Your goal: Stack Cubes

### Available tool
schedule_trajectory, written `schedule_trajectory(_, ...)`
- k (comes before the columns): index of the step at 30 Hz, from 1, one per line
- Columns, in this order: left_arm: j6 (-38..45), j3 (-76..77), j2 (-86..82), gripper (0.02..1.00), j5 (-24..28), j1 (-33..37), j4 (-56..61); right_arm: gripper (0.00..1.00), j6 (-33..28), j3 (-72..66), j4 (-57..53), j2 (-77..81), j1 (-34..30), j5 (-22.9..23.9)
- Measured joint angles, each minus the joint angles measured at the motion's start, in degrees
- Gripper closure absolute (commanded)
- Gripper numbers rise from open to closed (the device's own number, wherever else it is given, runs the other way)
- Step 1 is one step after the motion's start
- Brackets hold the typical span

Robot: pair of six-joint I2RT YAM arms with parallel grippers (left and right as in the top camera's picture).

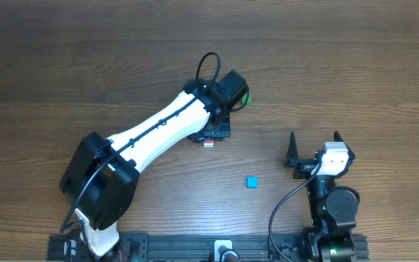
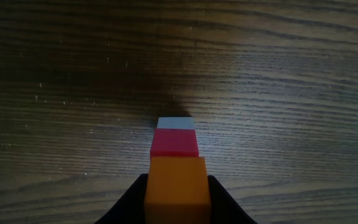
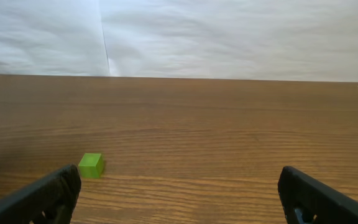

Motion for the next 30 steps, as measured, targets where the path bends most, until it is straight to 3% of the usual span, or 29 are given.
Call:
schedule_trajectory(14, 0.0, 0.0, 0.0, 0.961, 0.0, 0.0, -0.3, 0.009, 0.0, 0.0, 0.0, 0.0, 0.0, 0.0)
schedule_trajectory(30, 0.0, 0.0, 0.0, 0.816, 0.0, 0.0, -0.7, 0.007, 0.0, 0.0, 0.0, 0.0, 0.0, 0.0)
